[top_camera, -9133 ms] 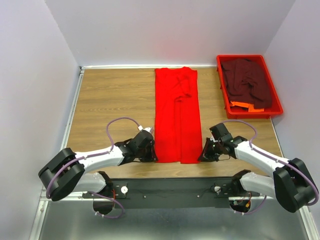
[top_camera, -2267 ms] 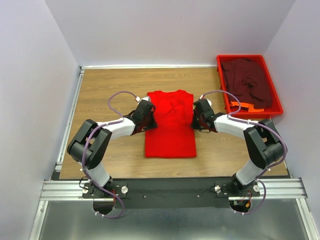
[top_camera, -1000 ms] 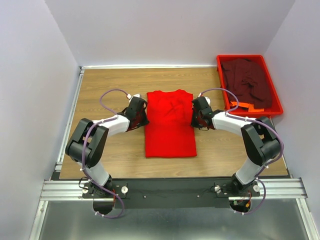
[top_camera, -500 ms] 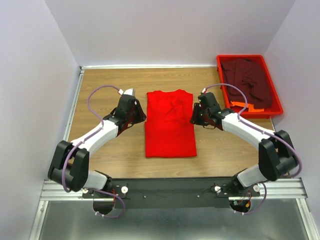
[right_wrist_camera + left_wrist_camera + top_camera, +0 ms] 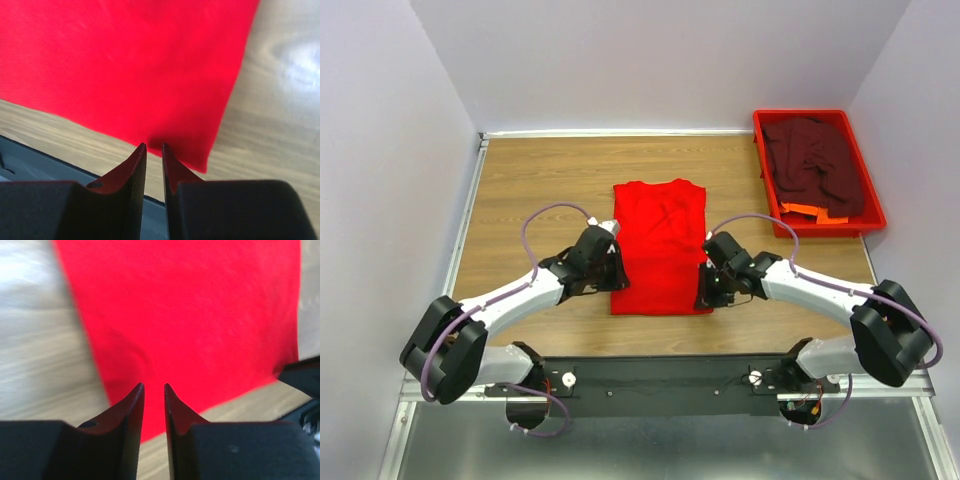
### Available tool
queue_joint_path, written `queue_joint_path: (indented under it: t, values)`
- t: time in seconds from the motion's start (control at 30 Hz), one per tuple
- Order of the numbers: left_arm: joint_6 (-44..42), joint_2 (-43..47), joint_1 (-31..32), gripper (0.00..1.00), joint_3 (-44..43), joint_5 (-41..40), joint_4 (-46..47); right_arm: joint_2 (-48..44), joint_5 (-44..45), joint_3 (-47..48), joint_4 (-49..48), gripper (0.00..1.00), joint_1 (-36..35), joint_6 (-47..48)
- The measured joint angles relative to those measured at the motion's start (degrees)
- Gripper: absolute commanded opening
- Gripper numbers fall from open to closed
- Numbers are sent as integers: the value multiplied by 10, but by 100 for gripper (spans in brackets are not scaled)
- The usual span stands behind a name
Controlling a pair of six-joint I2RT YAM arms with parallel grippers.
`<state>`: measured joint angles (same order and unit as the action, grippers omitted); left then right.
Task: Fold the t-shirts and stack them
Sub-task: Fold the tshirt
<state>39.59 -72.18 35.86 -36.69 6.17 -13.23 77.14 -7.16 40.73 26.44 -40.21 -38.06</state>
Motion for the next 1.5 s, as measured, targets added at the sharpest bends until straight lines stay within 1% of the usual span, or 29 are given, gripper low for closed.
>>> queue_joint_path:
  t: [0.2, 0.47, 0.6, 0.8, 0.93, 1.0, 1.1, 1.13, 1.23, 1.4, 1.5]
  values:
    - [6, -6, 50, 22, 1, 5, 2, -21, -2, -34, 10, 25, -4, -23]
    - [8, -39, 73, 21, 41, 10, 5, -38, 2, -74, 19, 25, -4, -47]
    - [10, -39, 73, 21, 42, 11, 7, -39, 4, -79, 20, 25, -4, -59]
    - [13, -34, 72, 29, 25, 2, -22, -43, 5, -81, 22, 25, -4, -66]
    - [21, 2, 55, 30, 12, -10, -60, -80, 5, -81, 41, 26, -4, -70]
    - [29, 39, 37, 30, 9, -16, -79, -103, 5, -72, 56, 27, -4, -70]
    - [41, 72, 17, 26, 9, -17, -97, -113, 12, -38, 67, 28, -4, -70]
    - [48, 80, 13, 23, 12, -16, -97, -108, 18, -26, 67, 27, -4, -69]
    - [58, 85, 13, 21, 27, -10, -94, -85, 34, -6, 64, 27, -4, -69]
    - [71, 81, 13, 20, 66, 4, -91, -49, 81, -4, 61, 27, -4, -68]
    - [76, 76, 14, 20, 81, 10, -87, -43, 88, -24, 38, 26, -4, -69]
